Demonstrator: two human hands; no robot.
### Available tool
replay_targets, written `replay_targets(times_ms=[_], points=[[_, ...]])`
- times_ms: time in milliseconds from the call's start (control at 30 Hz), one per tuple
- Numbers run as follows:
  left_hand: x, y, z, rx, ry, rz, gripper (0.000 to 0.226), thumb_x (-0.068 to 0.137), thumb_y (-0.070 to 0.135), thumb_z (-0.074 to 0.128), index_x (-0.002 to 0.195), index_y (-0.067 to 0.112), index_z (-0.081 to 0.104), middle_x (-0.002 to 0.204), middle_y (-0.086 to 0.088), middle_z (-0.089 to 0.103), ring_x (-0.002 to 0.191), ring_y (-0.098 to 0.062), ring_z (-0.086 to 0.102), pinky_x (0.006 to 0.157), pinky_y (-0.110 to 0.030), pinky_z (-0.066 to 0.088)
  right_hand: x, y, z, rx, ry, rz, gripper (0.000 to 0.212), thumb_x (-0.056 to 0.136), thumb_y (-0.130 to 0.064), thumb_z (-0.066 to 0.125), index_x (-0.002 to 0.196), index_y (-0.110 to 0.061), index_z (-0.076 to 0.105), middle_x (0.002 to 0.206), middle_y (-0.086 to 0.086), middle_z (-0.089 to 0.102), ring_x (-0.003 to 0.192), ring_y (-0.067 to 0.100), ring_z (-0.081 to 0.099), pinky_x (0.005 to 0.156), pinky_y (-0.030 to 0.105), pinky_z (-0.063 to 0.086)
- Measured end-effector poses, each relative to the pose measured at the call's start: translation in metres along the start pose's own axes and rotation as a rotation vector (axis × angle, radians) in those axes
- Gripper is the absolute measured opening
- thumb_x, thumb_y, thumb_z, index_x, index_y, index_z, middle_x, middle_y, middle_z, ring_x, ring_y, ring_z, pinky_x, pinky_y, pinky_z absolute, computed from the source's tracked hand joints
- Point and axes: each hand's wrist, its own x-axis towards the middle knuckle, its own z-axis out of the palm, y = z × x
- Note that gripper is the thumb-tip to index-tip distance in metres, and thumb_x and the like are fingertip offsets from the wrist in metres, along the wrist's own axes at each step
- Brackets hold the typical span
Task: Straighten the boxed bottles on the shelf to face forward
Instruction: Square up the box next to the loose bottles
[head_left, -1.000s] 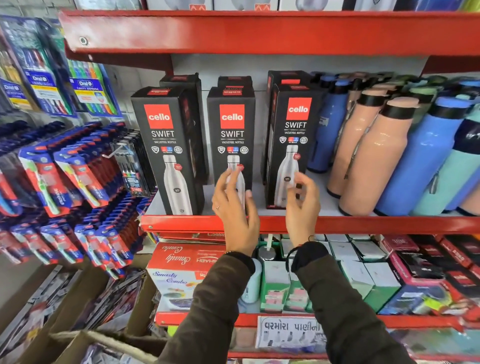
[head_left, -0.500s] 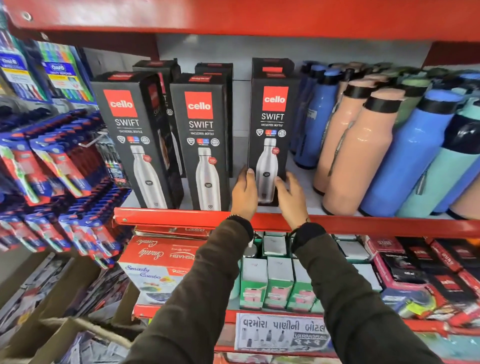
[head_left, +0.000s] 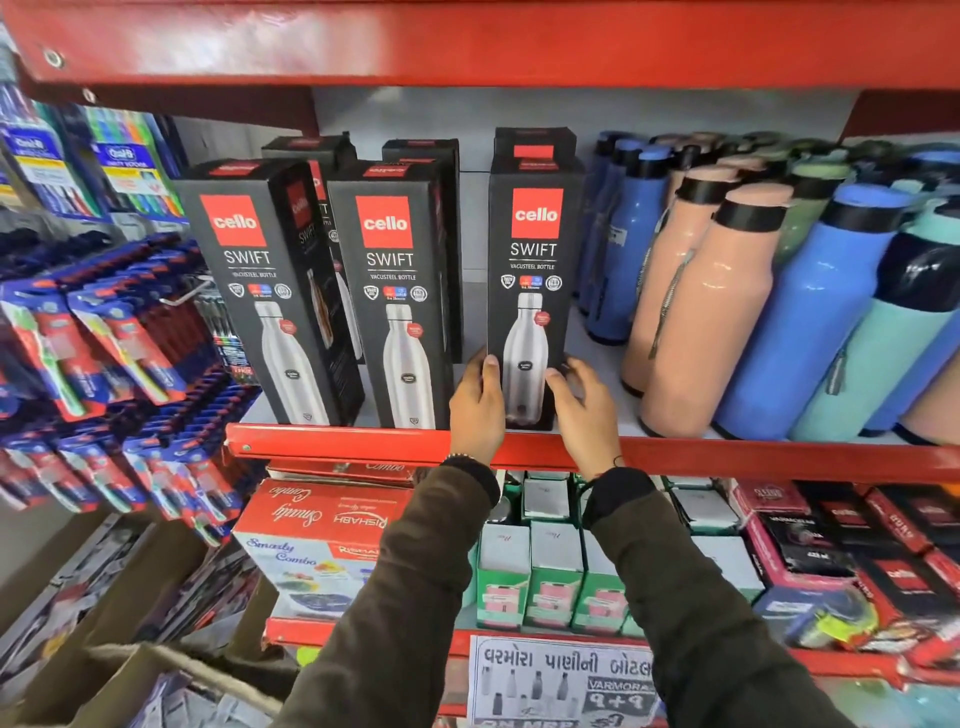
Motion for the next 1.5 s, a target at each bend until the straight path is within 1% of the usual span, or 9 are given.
replay_targets(times_ms=[100, 200, 300, 367, 567, 833, 1000, 1200, 1500], points=[[-0.009, 0.000, -0.003, 0.013, 0.005, 0.007, 0.041, 0.106, 0.037, 0.039, 0.139, 0.020, 0.057, 0.139, -0.003, 0.062, 0.127, -0.017, 0.054, 0.096, -0.017, 0.030, -0.007, -0.002, -0.004, 0.015, -0.010, -0.029, 0.034, 0.095, -0.031, 0.058, 0.125, -0.018, 0.063, 0.122, -0.004, 0.069, 0.112, 0.008, 0.063, 0.084, 0.005, 0.041], [-0.017, 0.001, -0.006, 0.020, 0.010, 0.009, 0.042, 0.106, 0.038, 0.039, 0.139, 0.018, 0.056, 0.140, -0.003, 0.061, 0.123, -0.011, 0.052, 0.098, -0.018, 0.029, -0.016, -0.004, -0.008, 0.032, -0.010, -0.035, 0.032, 0.094, -0.029, 0.058, 0.123, -0.018, 0.064, 0.120, -0.005, 0.070, 0.111, 0.007, 0.064, 0.087, 0.008, 0.044], [-0.025, 0.000, -0.009, 0.028, 0.004, 0.022, 0.044, 0.106, 0.038, 0.038, 0.141, 0.017, 0.055, 0.141, -0.003, 0.060, 0.130, -0.016, 0.053, 0.100, -0.018, 0.030, -0.024, -0.006, -0.010, 0.032, -0.015, -0.026, 0.031, 0.095, -0.029, 0.058, 0.123, -0.018, 0.065, 0.119, -0.003, 0.070, 0.110, 0.008, 0.064, 0.094, 0.022, 0.049], [-0.029, 0.001, -0.011, 0.039, 0.002, 0.035, 0.044, 0.107, 0.037, 0.038, 0.143, 0.018, 0.053, 0.143, -0.003, 0.059, 0.130, -0.015, 0.052, 0.101, -0.017, 0.030, -0.027, -0.007, -0.013, 0.021, -0.005, -0.012, 0.030, 0.096, -0.029, 0.057, 0.122, -0.017, 0.065, 0.119, 0.000, 0.071, 0.109, 0.011, 0.065, 0.096, 0.027, 0.050], [-0.030, 0.006, -0.012, 0.056, -0.013, 0.009, 0.047, 0.107, 0.038, 0.036, 0.147, 0.017, 0.049, 0.149, -0.006, 0.055, 0.139, -0.023, 0.048, 0.103, -0.019, 0.029, -0.030, -0.015, -0.014, -0.059, -0.007, -0.011, 0.033, 0.098, -0.025, 0.054, 0.126, -0.011, 0.063, 0.124, 0.008, 0.069, 0.114, 0.021, 0.064, 0.103, 0.039, 0.048], [-0.032, 0.008, -0.010, 0.066, -0.059, 0.008, 0.049, 0.107, 0.039, 0.036, 0.149, 0.016, 0.045, 0.152, -0.007, 0.051, 0.141, -0.024, 0.045, 0.103, -0.019, 0.027, -0.033, -0.020, -0.017, -0.128, 0.028, 0.013, 0.035, 0.100, -0.022, 0.053, 0.129, -0.005, 0.061, 0.126, 0.014, 0.067, 0.118, 0.027, 0.062, 0.104, 0.040, 0.047], [-0.033, 0.010, -0.012, 0.047, -0.056, -0.001, 0.048, 0.107, 0.037, 0.037, 0.149, 0.016, 0.045, 0.152, -0.007, 0.050, 0.142, -0.023, 0.045, 0.105, -0.020, 0.027, -0.036, -0.024, -0.017, -0.194, -0.001, 0.014, 0.039, 0.100, -0.024, 0.053, 0.132, -0.004, 0.059, 0.128, 0.015, 0.066, 0.120, 0.028, 0.061, 0.105, 0.041, 0.045], [-0.033, 0.011, -0.014, 0.027, -0.048, -0.002, 0.046, 0.107, 0.035, 0.037, 0.148, 0.016, 0.047, 0.151, -0.006, 0.052, 0.141, -0.022, 0.046, 0.103, -0.018, 0.027, -0.037, -0.026, -0.017, -0.229, -0.024, 0.020, 0.038, 0.100, -0.024, 0.054, 0.133, -0.005, 0.057, 0.129, 0.015, 0.065, 0.121, 0.029, 0.060, 0.104, 0.032, 0.043], [-0.032, 0.010, -0.016, 0.032, -0.051, 0.009, 0.047, 0.108, 0.036, 0.035, 0.148, 0.016, 0.046, 0.151, -0.006, 0.052, 0.141, -0.022, 0.045, 0.104, -0.019, 0.027, -0.039, -0.026, -0.018, -0.221, -0.053, 0.018, 0.038, 0.100, -0.021, 0.054, 0.135, -0.005, 0.056, 0.131, 0.015, 0.064, 0.122, 0.028, 0.060, 0.107, 0.037, 0.044]])
